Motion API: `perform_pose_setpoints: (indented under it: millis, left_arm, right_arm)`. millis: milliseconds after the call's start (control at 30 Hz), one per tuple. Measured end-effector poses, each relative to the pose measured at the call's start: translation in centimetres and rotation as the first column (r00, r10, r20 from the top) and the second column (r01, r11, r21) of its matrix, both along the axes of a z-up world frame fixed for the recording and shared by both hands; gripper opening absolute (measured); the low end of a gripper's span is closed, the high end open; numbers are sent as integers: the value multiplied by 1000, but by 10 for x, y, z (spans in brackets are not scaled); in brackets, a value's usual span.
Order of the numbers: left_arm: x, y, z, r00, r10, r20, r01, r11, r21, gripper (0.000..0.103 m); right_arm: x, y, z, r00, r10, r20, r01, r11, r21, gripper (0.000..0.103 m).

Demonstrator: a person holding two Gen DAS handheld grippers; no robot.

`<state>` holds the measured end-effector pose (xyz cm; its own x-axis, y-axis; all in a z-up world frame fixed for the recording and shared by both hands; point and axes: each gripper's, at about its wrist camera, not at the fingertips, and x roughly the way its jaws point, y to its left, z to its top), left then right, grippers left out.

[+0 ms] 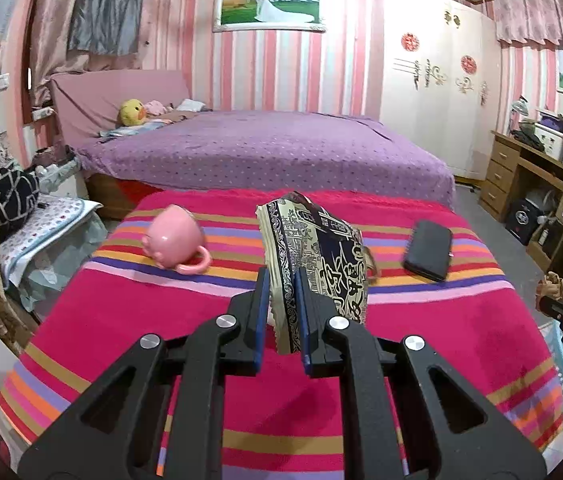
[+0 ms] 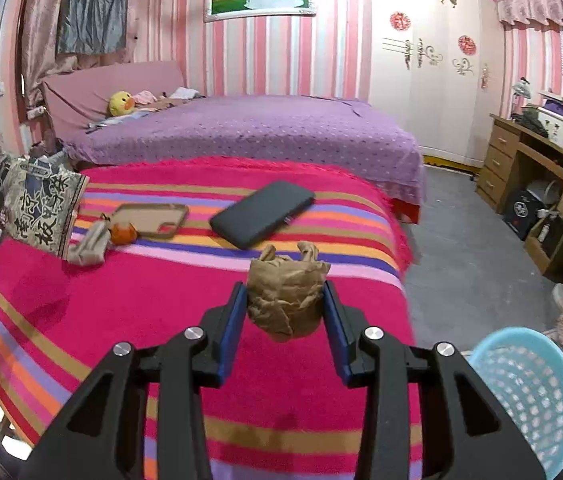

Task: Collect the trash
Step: 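Carry the snack bag and brown paper in both tools over the blue basket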

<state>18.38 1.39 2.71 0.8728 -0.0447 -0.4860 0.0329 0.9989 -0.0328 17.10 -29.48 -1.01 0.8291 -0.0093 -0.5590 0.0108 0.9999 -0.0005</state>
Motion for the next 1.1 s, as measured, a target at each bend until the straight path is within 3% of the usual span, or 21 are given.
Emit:
perform_pose_setpoints:
  millis: [367, 667, 933, 1100]
  left_arm:
    - [-19, -40, -6, 999, -45, -13, 45, 999, 3, 12]
    - [-26, -79, -18, 997, -72, -36, 74, 996, 56, 12]
    - [-34, -136, -14, 989, -144, -23, 146, 987, 74, 12]
    - [-34, -181, -10, 980, -198, -24, 199, 979, 41, 12]
  right_arm:
    - [-25, -35, 0, 999, -35, 10, 35, 999, -12, 39]
    - [-38, -66, 3, 997, -67, 23, 67, 998, -4, 39]
    - [-55, -117, 2, 989, -146, 27, 145, 989, 16, 39]
    - [-66, -151, 0, 981, -192, 23, 191, 981, 38, 39]
